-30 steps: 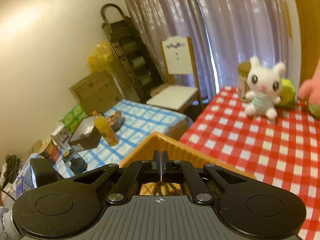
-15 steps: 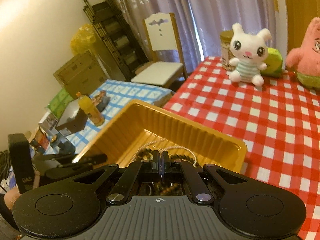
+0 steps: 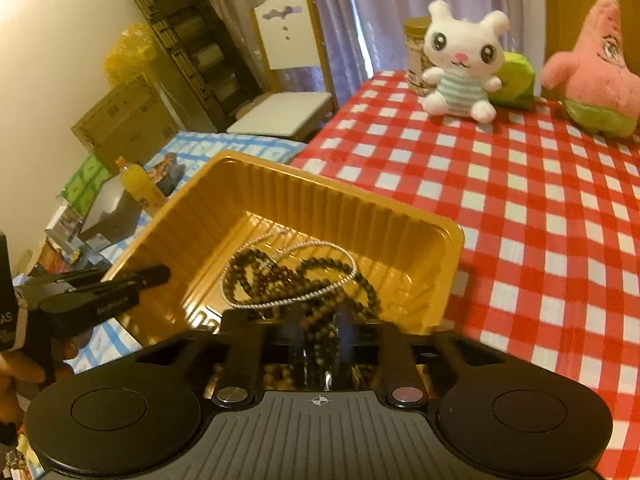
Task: Organize jewelry
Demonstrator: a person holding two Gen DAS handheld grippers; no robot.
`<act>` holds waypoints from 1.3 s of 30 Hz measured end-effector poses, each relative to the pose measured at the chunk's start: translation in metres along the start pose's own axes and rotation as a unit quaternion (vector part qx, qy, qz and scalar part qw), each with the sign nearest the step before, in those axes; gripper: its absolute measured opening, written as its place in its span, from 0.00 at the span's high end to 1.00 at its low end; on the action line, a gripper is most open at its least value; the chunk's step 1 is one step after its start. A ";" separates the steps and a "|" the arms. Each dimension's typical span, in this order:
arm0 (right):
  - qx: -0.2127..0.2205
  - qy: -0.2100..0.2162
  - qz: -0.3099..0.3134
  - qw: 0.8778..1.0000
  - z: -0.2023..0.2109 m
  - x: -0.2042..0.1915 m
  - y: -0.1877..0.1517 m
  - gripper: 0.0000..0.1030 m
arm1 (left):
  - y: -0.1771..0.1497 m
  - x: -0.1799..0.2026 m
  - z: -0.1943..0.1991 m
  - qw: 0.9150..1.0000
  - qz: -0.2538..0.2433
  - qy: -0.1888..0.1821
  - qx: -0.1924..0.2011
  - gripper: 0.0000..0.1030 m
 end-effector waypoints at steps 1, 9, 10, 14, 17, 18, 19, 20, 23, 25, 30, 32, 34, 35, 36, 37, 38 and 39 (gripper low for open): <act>0.003 -0.003 -0.004 1.000 0.001 0.001 -0.001 0.49 | -0.001 -0.001 -0.001 1.000 0.000 0.000 -0.001 0.90; -0.004 -0.029 -0.036 0.999 0.009 0.010 -0.013 0.48 | -0.002 0.005 -0.014 1.000 -0.009 -0.006 -0.008 0.90; -0.004 -0.033 -0.040 0.999 0.011 0.012 -0.015 0.48 | -0.002 0.007 -0.016 1.000 -0.011 -0.008 -0.009 0.90; -0.005 -0.053 -0.053 0.997 0.017 0.021 -0.020 0.48 | -0.004 0.016 -0.023 1.000 -0.018 -0.020 -0.016 0.90; -0.003 -0.066 -0.065 0.996 0.021 0.027 -0.024 0.48 | -0.007 0.022 -0.030 0.999 -0.021 -0.027 -0.023 0.90; -0.002 -0.070 -0.068 0.995 0.023 0.028 -0.025 0.48 | -0.008 0.023 -0.032 0.999 -0.022 -0.028 -0.024 0.90; 0.000 -0.075 -0.070 0.995 0.024 0.029 -0.026 0.47 | -0.009 0.024 -0.035 0.999 -0.022 -0.030 -0.026 0.89; 0.000 -0.080 -0.072 0.994 0.025 0.031 -0.028 0.47 | -0.009 0.023 -0.038 0.999 -0.022 -0.030 -0.029 0.89; 0.005 -0.091 -0.085 0.992 0.029 0.034 -0.033 0.45 | -0.011 0.020 -0.045 0.998 -0.016 -0.035 -0.040 0.87; 0.012 -0.096 -0.096 0.991 0.033 0.035 -0.036 0.42 | -0.012 0.017 -0.049 0.998 -0.016 -0.036 -0.045 0.84; 0.032 -0.108 -0.118 0.987 0.043 0.034 -0.041 0.40 | -0.011 0.014 -0.047 0.998 -0.026 -0.040 -0.043 0.56; 0.042 -0.110 -0.126 0.985 0.046 0.033 -0.041 0.40 | -0.010 0.009 -0.045 0.998 -0.022 -0.044 -0.048 0.53; 0.053 -0.114 -0.131 0.983 0.051 0.031 -0.040 0.39 | -0.010 0.003 -0.043 0.998 -0.017 -0.042 -0.053 0.47; 0.056 -0.117 -0.133 0.983 0.053 0.030 -0.040 0.39 | -0.010 -0.002 -0.042 0.998 -0.016 -0.037 -0.056 0.43; 0.056 -0.120 -0.132 0.982 0.054 0.028 -0.040 0.39 | -0.010 -0.007 -0.040 0.998 -0.012 -0.032 -0.058 0.42; 0.053 -0.123 -0.130 0.982 0.055 0.027 -0.041 0.39 | -0.008 -0.011 -0.038 0.998 -0.007 -0.030 -0.057 0.41; 0.052 -0.127 -0.127 0.982 0.057 0.025 -0.041 0.39 | -0.007 -0.014 -0.035 0.998 -0.004 -0.033 -0.059 0.39; 0.052 -0.132 -0.124 0.982 0.059 0.025 -0.042 0.39 | -0.006 -0.017 -0.030 0.997 0.000 -0.037 -0.063 0.39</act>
Point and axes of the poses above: each gripper's, at about its wrist camera, not at the fingertips, and z roughly against the way its jaws point, x to its right, y to its top, the point moved 8 cm from there along -z, roughly the way its jaws point, and after that the axes turned 10 degrees about z, right-handed, at the moved point
